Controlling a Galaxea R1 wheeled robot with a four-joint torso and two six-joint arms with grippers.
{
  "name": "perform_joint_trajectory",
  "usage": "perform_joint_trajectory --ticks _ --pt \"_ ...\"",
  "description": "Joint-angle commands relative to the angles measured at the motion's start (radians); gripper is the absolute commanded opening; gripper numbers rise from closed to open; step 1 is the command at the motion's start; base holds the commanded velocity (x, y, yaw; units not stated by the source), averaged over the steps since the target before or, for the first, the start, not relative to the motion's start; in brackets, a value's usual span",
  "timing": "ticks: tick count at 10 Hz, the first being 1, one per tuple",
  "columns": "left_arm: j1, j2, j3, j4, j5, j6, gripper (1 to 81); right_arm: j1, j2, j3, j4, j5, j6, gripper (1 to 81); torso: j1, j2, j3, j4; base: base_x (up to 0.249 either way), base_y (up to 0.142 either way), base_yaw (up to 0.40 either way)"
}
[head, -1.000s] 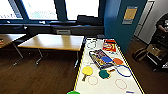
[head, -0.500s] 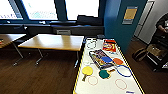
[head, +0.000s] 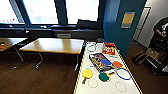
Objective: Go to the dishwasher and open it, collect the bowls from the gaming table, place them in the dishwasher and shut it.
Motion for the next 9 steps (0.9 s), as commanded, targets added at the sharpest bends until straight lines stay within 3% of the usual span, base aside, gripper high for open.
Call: perform_joint_trajectory --ticks 1,9 --pt "-0.05 -0.013 -0.005 0.033 0.012 0.008 1.0 0.062 -0.033 -0.014 0.009 -0.1 -0.005 1.0 0.0 0.0 0.022 0.0 0.0 0.0 0.0" --pt "0.048 0.093 -0.164 0.079 0.005 0.008 1.0 0.042 0.027 -0.074 0.004 -0.1 -0.014 1.0 -0.001 0.0 0.02 0.0 0.0 0.0 0.0"
